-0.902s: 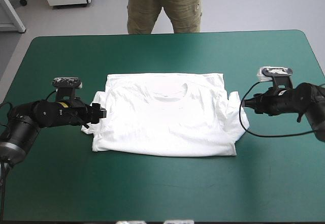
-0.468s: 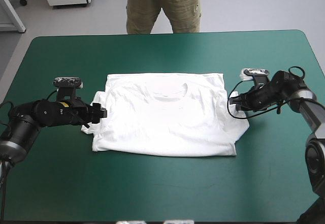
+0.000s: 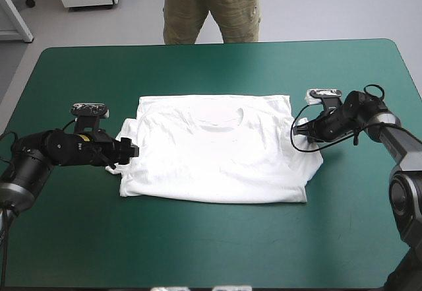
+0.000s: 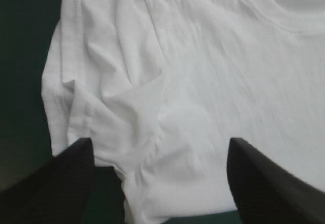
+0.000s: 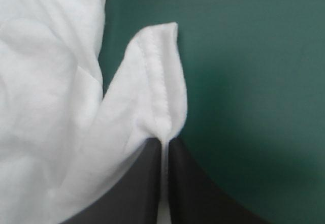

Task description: Fold the cloth

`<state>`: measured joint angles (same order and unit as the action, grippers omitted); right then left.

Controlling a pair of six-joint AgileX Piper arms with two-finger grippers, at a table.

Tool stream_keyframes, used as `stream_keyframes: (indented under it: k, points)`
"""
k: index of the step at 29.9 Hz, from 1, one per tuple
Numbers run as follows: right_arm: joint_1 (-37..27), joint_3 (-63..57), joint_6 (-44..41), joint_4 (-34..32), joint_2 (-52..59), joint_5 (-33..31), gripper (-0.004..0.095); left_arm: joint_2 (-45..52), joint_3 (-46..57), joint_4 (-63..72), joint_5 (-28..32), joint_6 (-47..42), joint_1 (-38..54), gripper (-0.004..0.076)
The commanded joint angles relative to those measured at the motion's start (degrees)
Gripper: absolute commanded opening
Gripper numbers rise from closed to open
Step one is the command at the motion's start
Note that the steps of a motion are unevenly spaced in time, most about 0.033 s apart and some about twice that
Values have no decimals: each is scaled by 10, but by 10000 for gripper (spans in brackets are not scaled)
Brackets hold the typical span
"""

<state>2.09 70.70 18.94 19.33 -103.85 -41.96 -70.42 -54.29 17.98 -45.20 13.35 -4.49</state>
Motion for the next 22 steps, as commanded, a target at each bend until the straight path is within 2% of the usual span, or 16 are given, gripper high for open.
stream_keyframes:
  k: [1,8,14,17,22]
  points:
    - [3,4,-7,0,13,7,-8,14,-19,5,15,-1,0,528]
    - [3,4,-17,-22,87,5,-8,15,-22,5,13,-1,0,528]
    - [3,4,-2,-25,145,-87,-9,15,-33,5,8,-2,0,528]
    - [6,4,13,-1,161,-91,-9,15,-51,5,-2,-2,0,528]
    - [57,11,16,22,160,-96,-9,15,-96,5,-37,-3,0,528]
